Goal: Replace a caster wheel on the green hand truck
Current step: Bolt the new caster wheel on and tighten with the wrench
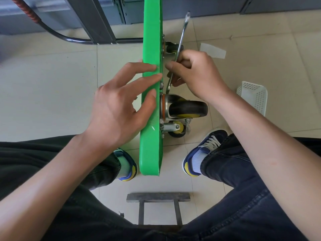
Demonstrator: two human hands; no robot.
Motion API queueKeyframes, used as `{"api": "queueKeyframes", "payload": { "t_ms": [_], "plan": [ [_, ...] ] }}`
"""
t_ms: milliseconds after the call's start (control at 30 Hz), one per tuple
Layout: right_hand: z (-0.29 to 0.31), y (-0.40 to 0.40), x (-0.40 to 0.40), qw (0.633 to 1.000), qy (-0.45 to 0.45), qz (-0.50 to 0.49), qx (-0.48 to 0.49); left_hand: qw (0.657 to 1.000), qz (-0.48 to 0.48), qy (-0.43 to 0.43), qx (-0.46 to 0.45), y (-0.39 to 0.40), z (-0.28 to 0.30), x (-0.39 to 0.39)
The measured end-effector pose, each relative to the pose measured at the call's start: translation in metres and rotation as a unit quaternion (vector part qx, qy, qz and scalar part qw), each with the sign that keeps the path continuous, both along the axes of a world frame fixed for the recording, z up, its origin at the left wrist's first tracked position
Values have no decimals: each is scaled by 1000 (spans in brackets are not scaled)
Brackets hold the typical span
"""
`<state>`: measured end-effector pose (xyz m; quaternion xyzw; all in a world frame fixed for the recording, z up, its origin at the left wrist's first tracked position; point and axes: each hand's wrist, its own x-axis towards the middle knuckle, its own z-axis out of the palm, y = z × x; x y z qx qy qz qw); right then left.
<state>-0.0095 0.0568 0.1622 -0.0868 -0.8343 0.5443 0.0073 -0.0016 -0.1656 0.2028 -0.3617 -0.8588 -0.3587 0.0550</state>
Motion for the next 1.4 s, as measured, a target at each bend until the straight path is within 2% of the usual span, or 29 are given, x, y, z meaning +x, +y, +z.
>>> {"api": "queueKeyframes", "payload": {
  "t_ms": [233,533,867,1267,1400],
  "plan": [
    [8,-11,8,998,61,-16,-21,1000,0,-2,6,1,-1,1],
    [-3,-16,8,999,41,5,16,1000,1,2,2,0,0,1],
    [-3,-18,1,1000,-1,4,-7,1000,0,3,-1,-1,0,1],
    [-10,-19,-10,999,-28,-8,44,1000,4,0,8,0,-1,1],
    [-17,-14,-16,998,-57,-5,29,1000,3,1,7,0,-1,2]
  ]
}}
